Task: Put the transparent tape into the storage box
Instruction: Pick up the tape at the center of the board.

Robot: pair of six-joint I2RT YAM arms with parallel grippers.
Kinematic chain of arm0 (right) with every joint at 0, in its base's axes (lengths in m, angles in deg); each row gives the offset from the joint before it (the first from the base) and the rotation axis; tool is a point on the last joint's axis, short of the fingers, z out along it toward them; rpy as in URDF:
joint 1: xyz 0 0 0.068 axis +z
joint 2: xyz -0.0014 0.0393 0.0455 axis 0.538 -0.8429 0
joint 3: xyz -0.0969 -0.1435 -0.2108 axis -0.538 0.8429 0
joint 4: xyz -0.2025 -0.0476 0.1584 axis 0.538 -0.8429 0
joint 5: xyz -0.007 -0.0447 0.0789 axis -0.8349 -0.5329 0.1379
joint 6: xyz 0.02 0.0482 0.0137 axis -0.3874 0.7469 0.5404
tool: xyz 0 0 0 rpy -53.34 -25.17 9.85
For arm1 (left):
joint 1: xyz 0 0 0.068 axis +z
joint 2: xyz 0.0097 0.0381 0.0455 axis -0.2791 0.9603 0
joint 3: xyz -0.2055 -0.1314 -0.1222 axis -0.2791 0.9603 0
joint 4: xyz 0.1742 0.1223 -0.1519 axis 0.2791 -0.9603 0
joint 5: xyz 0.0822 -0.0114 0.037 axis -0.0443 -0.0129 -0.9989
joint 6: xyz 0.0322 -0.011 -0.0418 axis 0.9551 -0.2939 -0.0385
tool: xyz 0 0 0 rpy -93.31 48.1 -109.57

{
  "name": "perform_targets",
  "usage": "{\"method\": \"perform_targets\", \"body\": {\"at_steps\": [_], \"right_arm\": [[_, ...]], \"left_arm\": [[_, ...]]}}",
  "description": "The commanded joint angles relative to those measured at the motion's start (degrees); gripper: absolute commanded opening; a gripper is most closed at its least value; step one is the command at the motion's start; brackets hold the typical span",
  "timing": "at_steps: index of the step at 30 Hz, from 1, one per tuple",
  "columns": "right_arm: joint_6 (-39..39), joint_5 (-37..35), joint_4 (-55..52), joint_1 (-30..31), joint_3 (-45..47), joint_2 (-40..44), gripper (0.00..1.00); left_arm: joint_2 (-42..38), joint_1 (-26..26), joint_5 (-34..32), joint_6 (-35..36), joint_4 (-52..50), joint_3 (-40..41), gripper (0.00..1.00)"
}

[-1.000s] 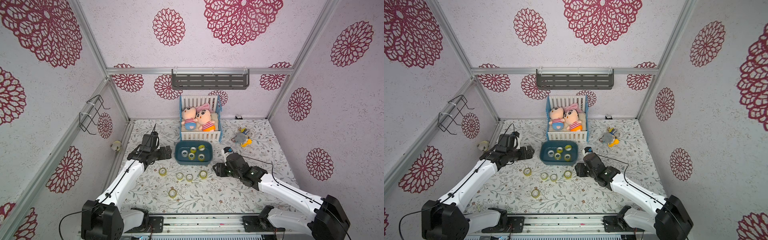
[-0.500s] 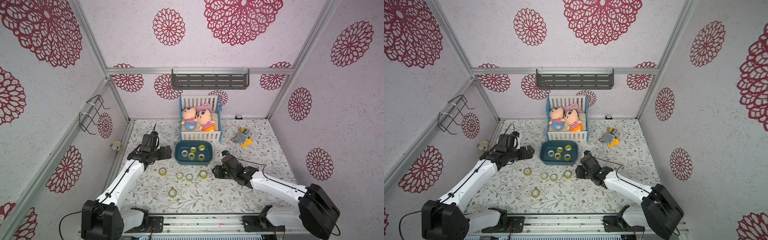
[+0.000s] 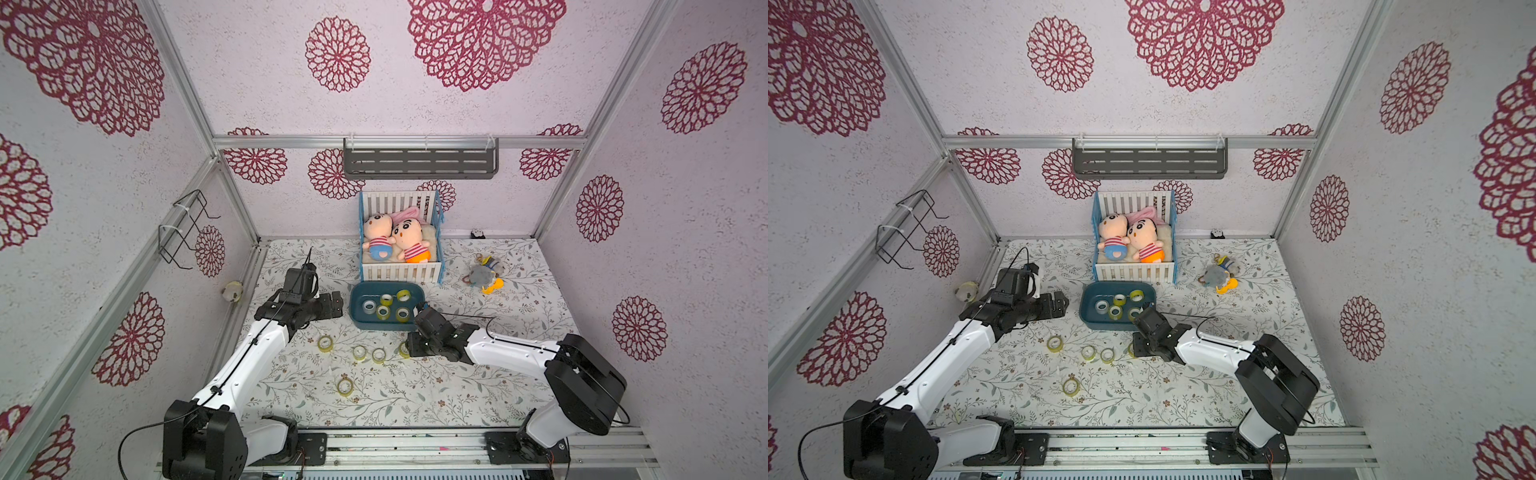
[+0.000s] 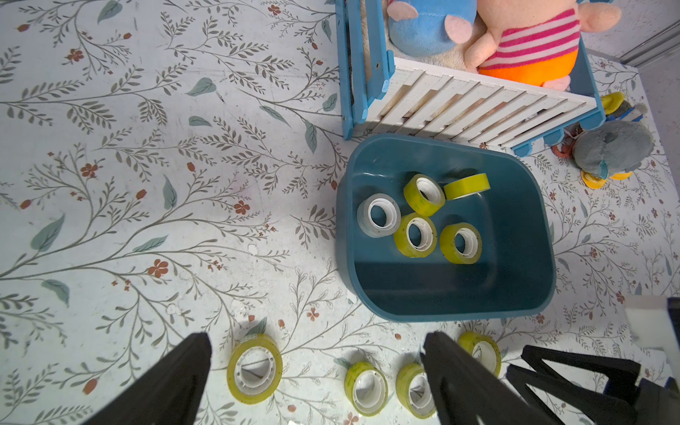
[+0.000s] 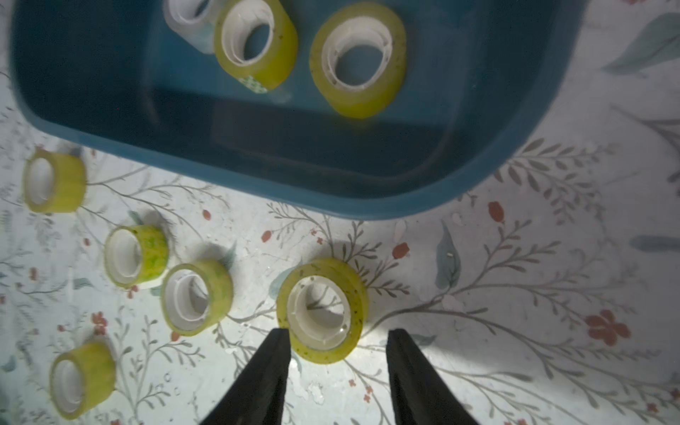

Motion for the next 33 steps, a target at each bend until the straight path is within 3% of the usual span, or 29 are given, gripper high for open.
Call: {"method": "perform_targets", "body": {"at_steps": [1, 8, 22, 33], "right_arm": [[-0.44, -5.98, -3.98, 0.70, -1.18, -1.00, 0.53], [0.60, -7.11, -3.54, 0.72, -0.98, -1.86, 0.60], [2.31, -2.84, 2.34, -0.49, -0.88, -2.37, 0.64], [1.87, -6.33, -4.36, -0.93, -0.50, -4.00, 0.64]], "left_arm": [[0.50, 0.04, -0.32, 0.35, 0.50, 0.45, 0.97], [0.28, 0.04, -0.31, 0.24, 0.41, 0.36, 0.97], [-0.09, 0.04, -0.82, 0.41, 0.38, 0.45, 0.97], [-0.09, 0.04, -0.77, 0.40, 0.29, 0.45, 0.97]]}}
